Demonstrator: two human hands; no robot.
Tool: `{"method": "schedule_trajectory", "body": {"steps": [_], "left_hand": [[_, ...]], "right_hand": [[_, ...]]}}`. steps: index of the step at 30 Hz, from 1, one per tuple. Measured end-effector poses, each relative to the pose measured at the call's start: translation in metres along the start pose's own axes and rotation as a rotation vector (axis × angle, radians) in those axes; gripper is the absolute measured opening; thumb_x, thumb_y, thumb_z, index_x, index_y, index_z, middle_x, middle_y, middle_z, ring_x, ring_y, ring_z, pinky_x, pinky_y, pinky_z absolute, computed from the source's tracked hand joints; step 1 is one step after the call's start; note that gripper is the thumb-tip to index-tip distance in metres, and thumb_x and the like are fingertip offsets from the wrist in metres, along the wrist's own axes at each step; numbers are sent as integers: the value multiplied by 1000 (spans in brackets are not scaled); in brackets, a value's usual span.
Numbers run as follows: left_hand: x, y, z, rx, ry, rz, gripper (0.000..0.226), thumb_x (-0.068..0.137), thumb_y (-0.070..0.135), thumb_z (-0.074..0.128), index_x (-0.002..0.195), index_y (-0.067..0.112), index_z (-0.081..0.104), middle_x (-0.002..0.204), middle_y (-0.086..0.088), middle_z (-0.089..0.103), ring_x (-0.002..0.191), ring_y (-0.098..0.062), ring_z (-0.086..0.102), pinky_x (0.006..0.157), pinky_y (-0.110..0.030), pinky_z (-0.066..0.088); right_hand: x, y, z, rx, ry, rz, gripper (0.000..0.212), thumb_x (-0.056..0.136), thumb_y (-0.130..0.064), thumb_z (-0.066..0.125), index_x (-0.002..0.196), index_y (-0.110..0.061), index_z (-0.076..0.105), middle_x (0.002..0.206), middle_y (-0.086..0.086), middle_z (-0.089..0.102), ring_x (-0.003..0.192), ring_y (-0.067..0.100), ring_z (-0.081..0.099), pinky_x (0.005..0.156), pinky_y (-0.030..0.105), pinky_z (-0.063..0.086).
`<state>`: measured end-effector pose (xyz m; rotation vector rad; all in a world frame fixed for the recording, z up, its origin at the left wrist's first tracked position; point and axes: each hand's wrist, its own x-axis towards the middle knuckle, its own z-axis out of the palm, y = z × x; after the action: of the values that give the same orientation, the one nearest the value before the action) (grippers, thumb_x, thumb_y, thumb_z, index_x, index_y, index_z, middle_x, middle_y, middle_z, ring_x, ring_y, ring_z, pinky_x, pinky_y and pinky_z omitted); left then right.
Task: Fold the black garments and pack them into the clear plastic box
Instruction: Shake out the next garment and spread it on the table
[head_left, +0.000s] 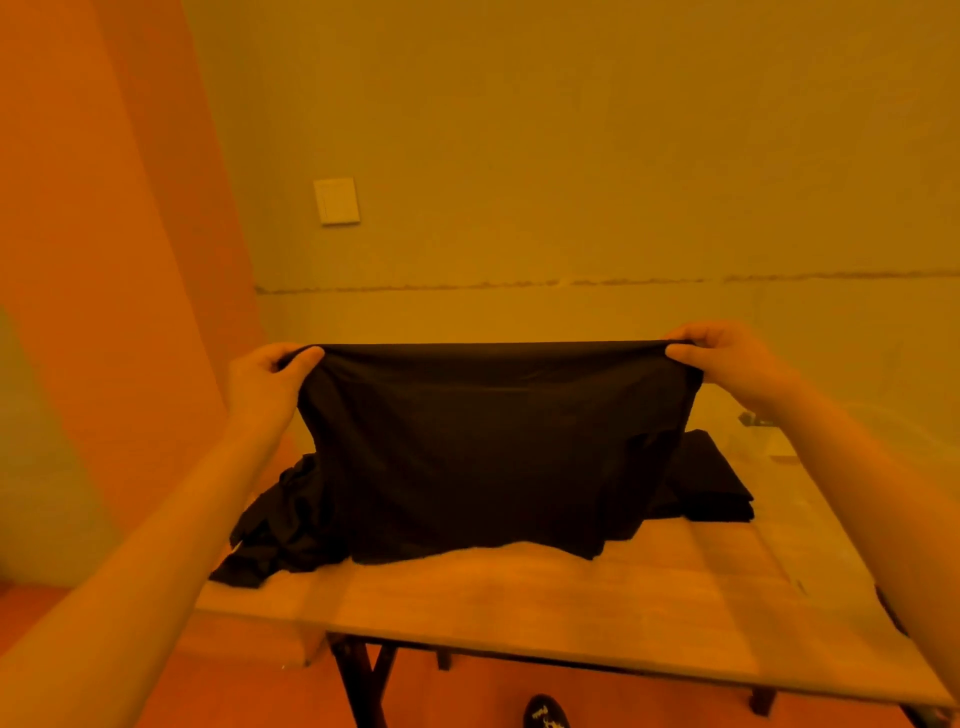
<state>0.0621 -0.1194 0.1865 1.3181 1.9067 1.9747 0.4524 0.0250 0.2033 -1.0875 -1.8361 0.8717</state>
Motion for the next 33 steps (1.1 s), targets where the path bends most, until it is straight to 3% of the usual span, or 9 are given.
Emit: {"method": "schedule_trajectory", "body": {"steps": [6,10,14,19,21,23,28,31,33], "left_hand": [[2,19,-4,-47,62,64,12,95,19,52,93,13,61,80,8,56,74,-2,52,69,-21,43],[25,2,6,-25,83,39,16,95,21,51,94,11,63,79,7,57,73,-5,54,68,-25,44],[55,-48,34,75,57,-15,18,95,23,51,89,11,64,73,4,56,67,-9,53,68,-34,45],[93,-150,91,308,-59,-98,19,95,20,51,91,9,66,71,-2,57,62,-11,51,51,-15,38],[104,-199,115,459,-147,-158,22,94,19,53,93,1,65,78,-11,62,71,-26,58,60,-26,41],[106,-234,137,665,-252,-189,29,92,20,56,110,-3,60,104,-22,64,90,-34,60,73,-37,43],[49,-249,174,845,-508,199,48,89,33,50,125,1,54,127,-21,55,118,-39,51,98,-47,40],[-1,-239,179,955,-750,164,64,92,51,29,145,15,29,154,-11,22,143,-29,16,115,-44,14],[-21,-246,176,1095,-883,94,76,87,67,9,150,25,4,158,-4,-1,145,-24,-5,116,-43,0]], "right_hand": [[1,-19,-9,77,48,-44,18,91,-6,53,81,-17,63,76,2,62,69,11,58,53,13,49],[23,-11,-2,59,39,-24,15,91,-8,53,82,-15,63,78,4,62,72,14,59,53,13,50],[63,24,19,17,-48,73,13,92,-9,53,85,-14,63,79,4,62,73,13,60,54,13,52],[136,108,73,-89,-157,224,11,91,-9,53,86,-11,63,80,5,62,75,15,59,67,24,49],[163,147,99,-149,-186,287,10,90,-5,55,95,-7,63,83,7,64,77,15,60,72,28,48],[184,183,124,-256,-175,319,23,88,0,56,110,0,61,102,17,65,97,28,61,87,37,45],[155,222,182,-546,-159,75,38,94,-10,49,132,-2,48,138,16,47,130,28,42,107,30,28],[111,225,206,-676,-362,-77,52,97,-26,44,144,-9,30,153,4,22,142,20,18,113,24,9],[95,231,211,-797,-493,-42,62,96,-45,30,148,-16,12,154,-6,2,145,15,0,115,29,2]]}}
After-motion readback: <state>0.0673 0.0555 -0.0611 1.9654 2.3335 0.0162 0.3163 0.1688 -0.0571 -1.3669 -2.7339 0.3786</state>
